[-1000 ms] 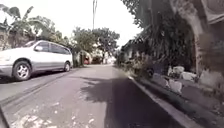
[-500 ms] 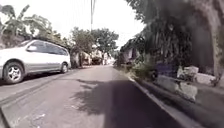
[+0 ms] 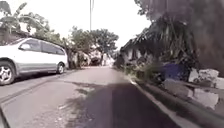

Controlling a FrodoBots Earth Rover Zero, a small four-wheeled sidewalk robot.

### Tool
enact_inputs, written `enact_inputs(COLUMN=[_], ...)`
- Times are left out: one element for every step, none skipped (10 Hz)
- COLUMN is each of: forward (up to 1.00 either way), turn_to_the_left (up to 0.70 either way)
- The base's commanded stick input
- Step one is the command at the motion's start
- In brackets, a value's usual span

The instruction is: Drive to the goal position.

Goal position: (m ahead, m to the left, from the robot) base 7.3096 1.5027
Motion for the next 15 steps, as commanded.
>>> enact_inputs(forward=[0.7,0.7,0.7,0.7,0.7,0.7,0.7,0.7,0.7,0.7,0.7,0.7,0.7,0.7,0.7], turn_to_the_left=[0.0,0.0,0.0,0.0,0.0,0.0,0.0,0.0,0.0,0.0,0.01,0.03,0.03,0.03,0.03])
